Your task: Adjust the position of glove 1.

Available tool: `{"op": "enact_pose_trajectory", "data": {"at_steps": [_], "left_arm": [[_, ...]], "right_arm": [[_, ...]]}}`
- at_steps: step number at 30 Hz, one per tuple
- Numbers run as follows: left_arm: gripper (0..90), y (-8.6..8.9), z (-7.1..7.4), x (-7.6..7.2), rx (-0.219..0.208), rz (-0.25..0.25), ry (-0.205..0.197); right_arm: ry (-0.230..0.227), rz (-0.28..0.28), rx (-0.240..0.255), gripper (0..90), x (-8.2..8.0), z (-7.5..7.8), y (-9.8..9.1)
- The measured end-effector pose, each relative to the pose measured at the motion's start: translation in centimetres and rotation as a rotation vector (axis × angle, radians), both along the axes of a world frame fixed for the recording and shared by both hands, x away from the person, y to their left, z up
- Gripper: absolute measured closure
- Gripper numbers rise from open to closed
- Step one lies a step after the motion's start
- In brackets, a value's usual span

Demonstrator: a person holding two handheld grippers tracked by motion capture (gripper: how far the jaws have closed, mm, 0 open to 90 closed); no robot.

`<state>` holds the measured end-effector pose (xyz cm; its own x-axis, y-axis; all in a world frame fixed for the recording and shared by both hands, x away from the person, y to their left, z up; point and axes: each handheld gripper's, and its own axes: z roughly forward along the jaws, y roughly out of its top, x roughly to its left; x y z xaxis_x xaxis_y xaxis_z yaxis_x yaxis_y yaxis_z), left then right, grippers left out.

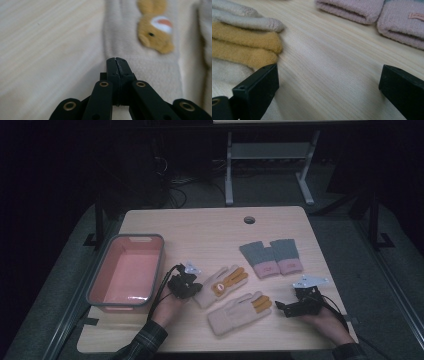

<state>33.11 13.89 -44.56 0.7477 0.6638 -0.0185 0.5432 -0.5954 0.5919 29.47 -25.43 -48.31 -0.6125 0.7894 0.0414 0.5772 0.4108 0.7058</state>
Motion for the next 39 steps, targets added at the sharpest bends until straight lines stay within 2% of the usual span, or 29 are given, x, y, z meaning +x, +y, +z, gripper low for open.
{"op": "enact_pose_trajectory", "data": {"at_steps": [3,5,7,8,9,11,12,15,17,20,21,26,28,30,31,35,39], "left_arm": [[83.9,0.0,0.1,-0.5,-0.013,0.0,0.001],[81.6,0.0,0.4,-0.4,-0.018,-0.004,-0.012],[76.9,-0.2,0.7,-0.4,-0.045,-0.007,-0.022],[73.3,-0.3,0.8,-0.4,-0.055,-0.002,-0.021],[66.1,-0.5,1.0,-0.6,-0.076,-0.022,-0.034],[58.2,-0.7,1.1,-0.7,-0.085,-0.029,-0.039],[54.7,-1.0,1.2,-0.7,-0.103,-0.052,-0.049],[48.7,-1.4,1.1,-0.6,-0.116,-0.06,-0.046],[38.4,-1.8,0.9,-0.3,-0.119,-0.074,-0.041],[33.4,-2.4,0.4,0.2,-0.128,-0.094,-0.036],[32.4,-2.8,0.0,0.5,-0.112,-0.097,-0.03],[32.4,-2.8,-0.8,0.7,-0.079,-0.11,-0.018],[35.7,-2.7,-1.1,0.7,-0.073,-0.11,-0.002],[44.3,-2.6,-1.3,0.8,-0.05,-0.122,-0.014],[44.3,-2.6,-1.3,0.8,-0.045,-0.125,-0.018],[60.2,-2.6,-1.3,0.6,-0.036,-0.13,-0.033],[78.4,-2.5,-1.3,0.7,-0.039,-0.13,-0.02]], "right_arm": [[0.001,0.003,-0.003,2.4,0.0,0.0,0.0],[0.002,0.002,0.0,2.4,0.0,0.0,0.0],[0.001,0.003,-0.002,2.4,0.0,0.0,0.0],[0.001,0.003,-0.001,2.5,0.0,0.0,0.0],[0.001,0.002,0.0,2.5,0.0,0.0,0.0],[0.002,0.003,0.001,2.5,0.0,0.0,0.0],[0.003,0.004,0.001,2.4,0.0,0.0,0.0],[0.003,0.003,0.002,2.5,0.0,0.0,0.0],[0.002,0.004,0.002,2.4,0.0,0.0,0.0],[0.003,0.003,0.001,2.5,0.0,0.0,0.0],[0.002,0.003,0.002,2.4,0.0,0.0,0.0],[0.002,0.004,0.001,2.4,0.0,0.0,0.0],[0.003,0.004,0.001,2.4,0.0,0.0,0.0],[0.002,0.005,-0.001,2.4,0.0,0.0,0.0],[0.002,0.005,-0.001,2.4,0.0,0.0,0.0],[0.0,0.006,-0.004,2.5,0.0,0.0,0.0],[0.001,0.006,-0.004,2.4,0.0,0.0,0.0]]}}
